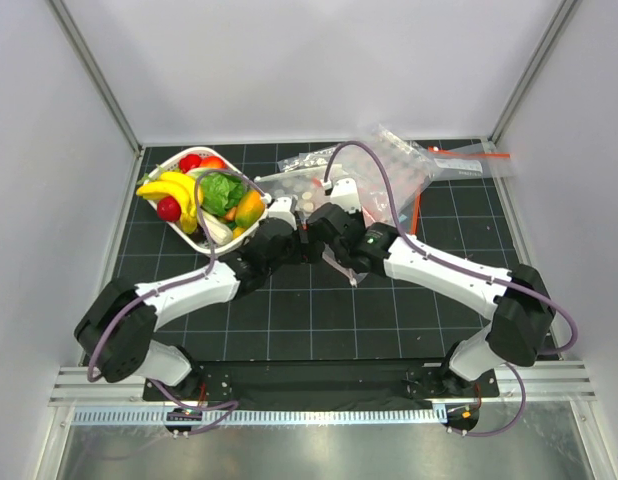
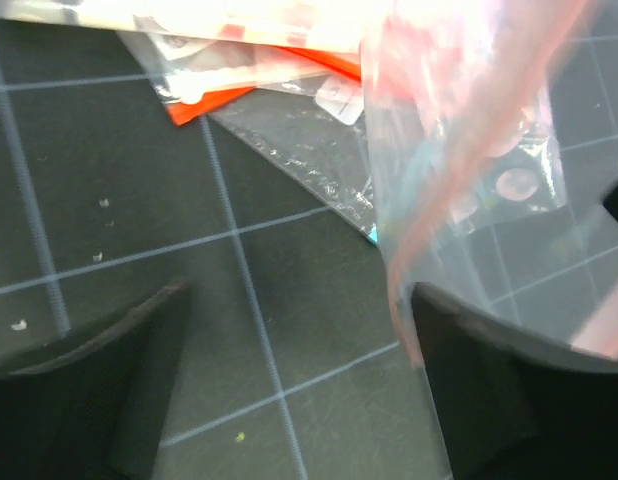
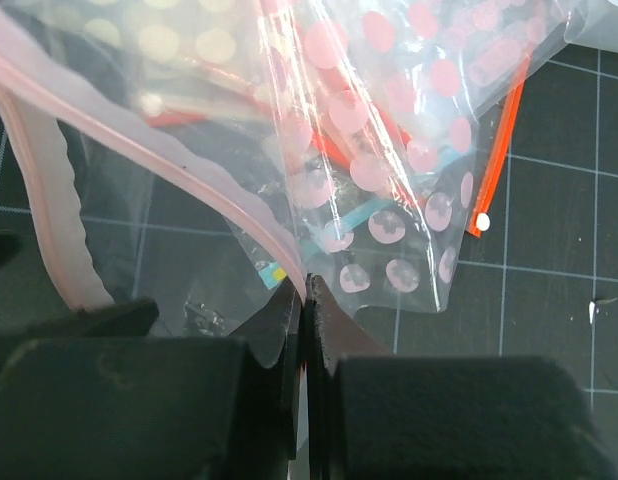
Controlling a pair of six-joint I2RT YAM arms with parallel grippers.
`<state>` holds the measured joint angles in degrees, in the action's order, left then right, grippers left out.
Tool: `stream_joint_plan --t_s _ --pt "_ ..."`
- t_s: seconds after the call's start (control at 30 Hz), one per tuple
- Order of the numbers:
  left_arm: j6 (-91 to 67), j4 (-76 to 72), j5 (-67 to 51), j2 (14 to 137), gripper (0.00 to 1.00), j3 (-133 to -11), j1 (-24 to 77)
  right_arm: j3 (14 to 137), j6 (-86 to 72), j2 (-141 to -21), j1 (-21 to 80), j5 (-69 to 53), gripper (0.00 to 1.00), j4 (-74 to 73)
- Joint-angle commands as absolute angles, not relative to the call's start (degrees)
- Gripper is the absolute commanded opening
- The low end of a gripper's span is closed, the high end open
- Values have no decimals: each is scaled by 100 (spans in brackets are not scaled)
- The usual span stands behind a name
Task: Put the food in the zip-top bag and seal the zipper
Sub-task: Open the zipper of the food storage bag at the center of the board, then pick up the fake fruit from the bin.
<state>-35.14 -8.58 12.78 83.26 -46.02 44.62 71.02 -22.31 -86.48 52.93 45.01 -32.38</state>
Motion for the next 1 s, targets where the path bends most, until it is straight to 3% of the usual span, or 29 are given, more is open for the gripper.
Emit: stream_joint_plan --t_s 0.0,0.27,0.5,0.7,0.97 --pt "-3217 -440 1582 7779 99 -4729 4474 7154 -2153 -8797 5282 4640 7 -2900" --pt "-2927 -18 1828 6865 100 -4535 4456 7216 -2180 -8824 5203 4693 7 -2988" --pt "-2409 606 3031 6504 100 -4693 4289 7400 -2224 -8701 5203 4887 7 -3471" --pt "-1960 800 3612 6881 100 -5053 3877 7321 -2197 -8482 5203 4711 7 -3402" --pt "-1827 1134 3316 8049 100 -5967 3201 7269 -2180 -8420 5212 4588 7 -3366"
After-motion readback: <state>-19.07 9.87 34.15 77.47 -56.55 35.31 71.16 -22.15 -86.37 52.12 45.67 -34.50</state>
